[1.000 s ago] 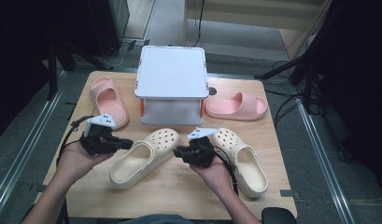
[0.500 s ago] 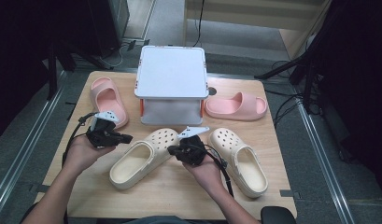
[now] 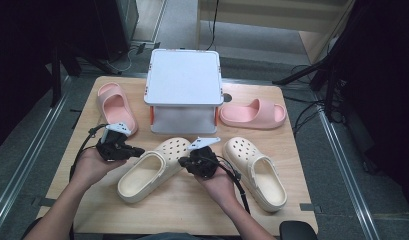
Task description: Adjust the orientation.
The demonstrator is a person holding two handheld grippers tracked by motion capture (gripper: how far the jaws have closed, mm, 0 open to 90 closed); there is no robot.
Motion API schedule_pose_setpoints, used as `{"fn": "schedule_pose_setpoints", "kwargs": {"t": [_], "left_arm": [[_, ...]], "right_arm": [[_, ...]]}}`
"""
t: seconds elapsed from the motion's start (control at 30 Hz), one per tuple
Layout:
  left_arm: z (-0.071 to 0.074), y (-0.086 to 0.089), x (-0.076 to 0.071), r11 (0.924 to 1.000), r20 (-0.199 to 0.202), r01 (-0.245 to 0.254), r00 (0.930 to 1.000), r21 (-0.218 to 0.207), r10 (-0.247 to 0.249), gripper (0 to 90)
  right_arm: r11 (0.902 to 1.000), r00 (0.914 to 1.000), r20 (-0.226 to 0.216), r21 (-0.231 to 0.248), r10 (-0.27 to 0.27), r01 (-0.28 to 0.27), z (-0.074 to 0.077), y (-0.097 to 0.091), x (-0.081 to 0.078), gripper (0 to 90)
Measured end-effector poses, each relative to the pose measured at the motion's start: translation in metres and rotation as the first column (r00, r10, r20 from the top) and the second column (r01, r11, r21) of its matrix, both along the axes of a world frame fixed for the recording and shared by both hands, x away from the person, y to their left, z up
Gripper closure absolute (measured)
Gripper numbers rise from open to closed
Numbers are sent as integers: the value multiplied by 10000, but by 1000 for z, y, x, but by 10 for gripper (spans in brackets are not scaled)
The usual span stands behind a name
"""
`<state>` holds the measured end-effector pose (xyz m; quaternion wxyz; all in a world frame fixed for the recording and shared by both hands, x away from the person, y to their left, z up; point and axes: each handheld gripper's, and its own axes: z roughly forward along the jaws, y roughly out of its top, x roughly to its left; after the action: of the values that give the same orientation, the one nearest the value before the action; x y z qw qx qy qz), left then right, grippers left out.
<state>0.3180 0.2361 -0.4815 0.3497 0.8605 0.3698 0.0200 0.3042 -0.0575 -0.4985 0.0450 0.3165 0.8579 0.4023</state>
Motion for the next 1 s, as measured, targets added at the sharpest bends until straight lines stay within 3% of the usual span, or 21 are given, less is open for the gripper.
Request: {"fn": "schedule_pose_setpoints", "kwargs": {"t": [0.17,0.43,0.77,1.0], "left_arm": [[-4,4,-1,9978,-460,-346,9984,-566,320,895],[-3,-7,-18,9995,-212,9,9998,-323,-16,894],[-5,-27,-29,9982,-246,-158,9996,-584,144,894],[-5,-30,-30,9973,-400,-156,9991,-718,128,860]], "right_arm": [[10000,9999,76,-16,79,-79,-1,0,3,864],[10000,10000,14,-12,-44,44,2,-1,13,864],[9995,9995,1,-71,-309,309,4,-2,24,864],[9991,9991,-5,-38,-424,424,4,-2,27,863]]}}
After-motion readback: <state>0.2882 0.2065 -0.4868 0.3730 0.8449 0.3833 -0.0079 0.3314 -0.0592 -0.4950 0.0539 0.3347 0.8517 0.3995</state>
